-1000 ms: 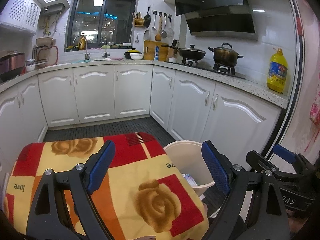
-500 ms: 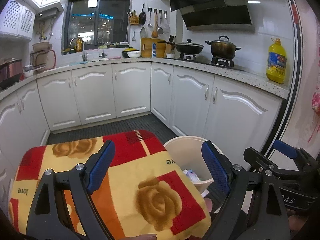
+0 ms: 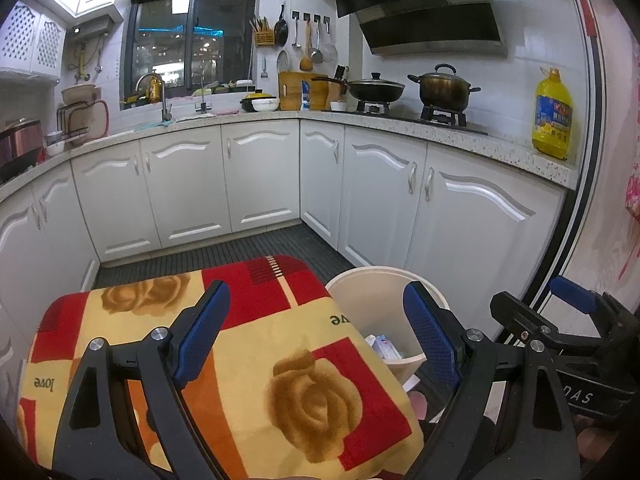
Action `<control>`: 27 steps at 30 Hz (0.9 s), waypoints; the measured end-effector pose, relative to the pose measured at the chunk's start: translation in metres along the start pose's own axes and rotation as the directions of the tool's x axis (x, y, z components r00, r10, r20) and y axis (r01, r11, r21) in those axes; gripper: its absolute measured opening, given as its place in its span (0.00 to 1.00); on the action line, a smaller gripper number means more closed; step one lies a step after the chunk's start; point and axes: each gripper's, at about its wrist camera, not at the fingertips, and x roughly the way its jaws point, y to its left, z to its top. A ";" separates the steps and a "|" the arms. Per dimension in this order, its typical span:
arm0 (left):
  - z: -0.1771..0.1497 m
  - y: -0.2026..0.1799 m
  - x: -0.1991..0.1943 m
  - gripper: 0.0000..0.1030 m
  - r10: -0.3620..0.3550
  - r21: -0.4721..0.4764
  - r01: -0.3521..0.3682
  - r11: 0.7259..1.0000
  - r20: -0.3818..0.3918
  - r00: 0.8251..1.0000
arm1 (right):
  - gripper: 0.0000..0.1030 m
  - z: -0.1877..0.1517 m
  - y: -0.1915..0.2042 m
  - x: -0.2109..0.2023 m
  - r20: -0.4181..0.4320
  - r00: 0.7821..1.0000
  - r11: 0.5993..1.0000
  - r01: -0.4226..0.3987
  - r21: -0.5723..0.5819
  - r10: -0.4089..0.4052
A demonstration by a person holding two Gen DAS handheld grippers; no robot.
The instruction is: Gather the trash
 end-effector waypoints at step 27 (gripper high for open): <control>-0.008 -0.009 0.010 0.85 -0.026 0.029 0.027 0.999 -0.043 0.999 | 0.99 -0.003 -0.009 0.007 -0.024 0.999 1.000 0.024 0.014 -0.023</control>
